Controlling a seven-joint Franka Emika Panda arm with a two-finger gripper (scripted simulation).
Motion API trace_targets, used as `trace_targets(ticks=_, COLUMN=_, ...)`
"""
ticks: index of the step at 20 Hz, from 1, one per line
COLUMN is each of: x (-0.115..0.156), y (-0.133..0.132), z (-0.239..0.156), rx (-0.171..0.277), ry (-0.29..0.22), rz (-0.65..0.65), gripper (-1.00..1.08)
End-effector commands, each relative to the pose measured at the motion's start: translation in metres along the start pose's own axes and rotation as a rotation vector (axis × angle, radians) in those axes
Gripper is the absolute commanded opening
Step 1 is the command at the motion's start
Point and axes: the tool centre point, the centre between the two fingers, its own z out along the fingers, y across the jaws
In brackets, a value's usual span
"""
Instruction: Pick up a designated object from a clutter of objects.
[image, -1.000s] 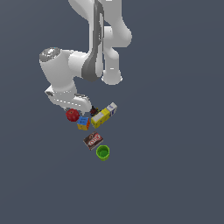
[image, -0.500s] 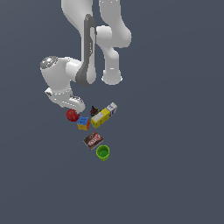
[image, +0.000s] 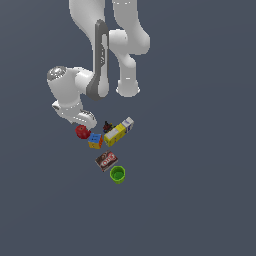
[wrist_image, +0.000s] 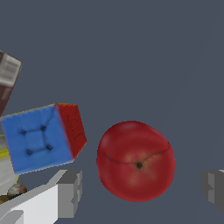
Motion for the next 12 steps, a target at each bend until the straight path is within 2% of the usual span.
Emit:
trace_targets(ticks=1, x=-0.001, y=0.0, z=0.006, rx=0.0, ry=-0.001, rz=0.0, gripper=1.0)
trace_targets(ticks=12, x=-0.002, y=0.001, z=0.045, rx=-0.001, ry=0.0, rz=0.001, gripper=1.0)
